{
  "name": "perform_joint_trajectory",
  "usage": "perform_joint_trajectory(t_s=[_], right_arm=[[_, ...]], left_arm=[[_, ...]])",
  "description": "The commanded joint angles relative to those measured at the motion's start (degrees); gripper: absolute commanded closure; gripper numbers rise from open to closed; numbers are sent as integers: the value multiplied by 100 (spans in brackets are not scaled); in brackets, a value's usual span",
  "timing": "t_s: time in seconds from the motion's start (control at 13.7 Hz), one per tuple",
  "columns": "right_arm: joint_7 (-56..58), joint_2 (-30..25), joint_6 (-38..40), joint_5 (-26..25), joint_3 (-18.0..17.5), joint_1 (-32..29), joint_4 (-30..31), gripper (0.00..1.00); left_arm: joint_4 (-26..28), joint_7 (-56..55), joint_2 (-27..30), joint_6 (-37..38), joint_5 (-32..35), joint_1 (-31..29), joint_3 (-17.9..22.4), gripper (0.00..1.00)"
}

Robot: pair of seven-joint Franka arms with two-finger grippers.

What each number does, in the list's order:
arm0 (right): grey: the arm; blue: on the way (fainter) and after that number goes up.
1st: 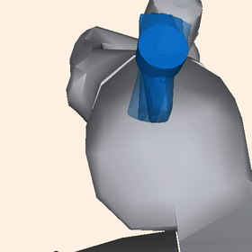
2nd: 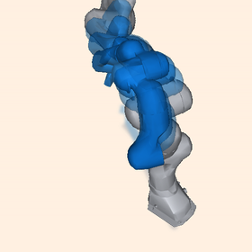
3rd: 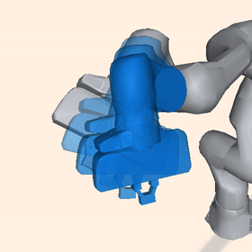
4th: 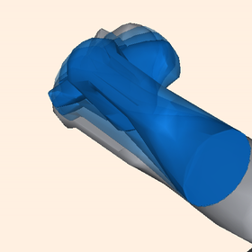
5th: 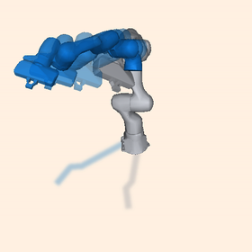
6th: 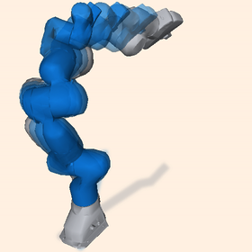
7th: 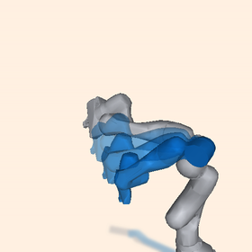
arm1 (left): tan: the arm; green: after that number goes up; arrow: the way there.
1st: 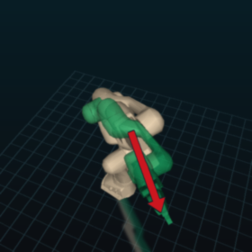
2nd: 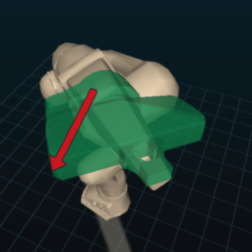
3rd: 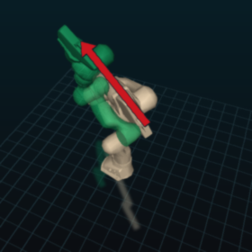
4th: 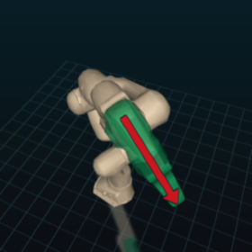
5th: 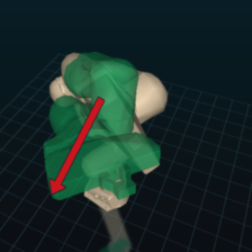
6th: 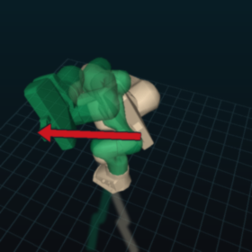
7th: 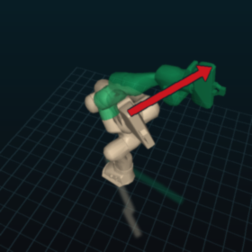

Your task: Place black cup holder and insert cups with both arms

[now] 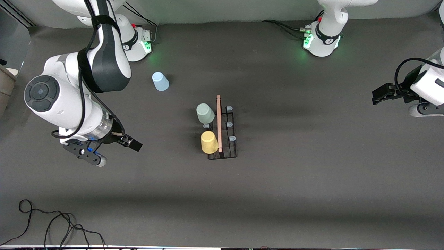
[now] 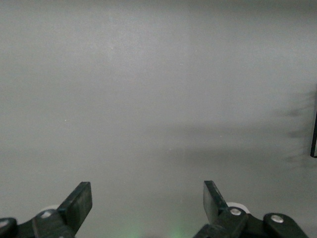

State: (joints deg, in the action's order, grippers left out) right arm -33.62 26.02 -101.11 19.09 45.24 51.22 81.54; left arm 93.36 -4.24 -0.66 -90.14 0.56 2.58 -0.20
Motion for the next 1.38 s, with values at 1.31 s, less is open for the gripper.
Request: perform_joint_trajectory(t_s=[1.31], right_arm=[[3888, -1424, 1753, -1206, 1154, -437, 20, 0]], left_arm=[[86, 90, 31, -56, 14, -47, -15, 0]])
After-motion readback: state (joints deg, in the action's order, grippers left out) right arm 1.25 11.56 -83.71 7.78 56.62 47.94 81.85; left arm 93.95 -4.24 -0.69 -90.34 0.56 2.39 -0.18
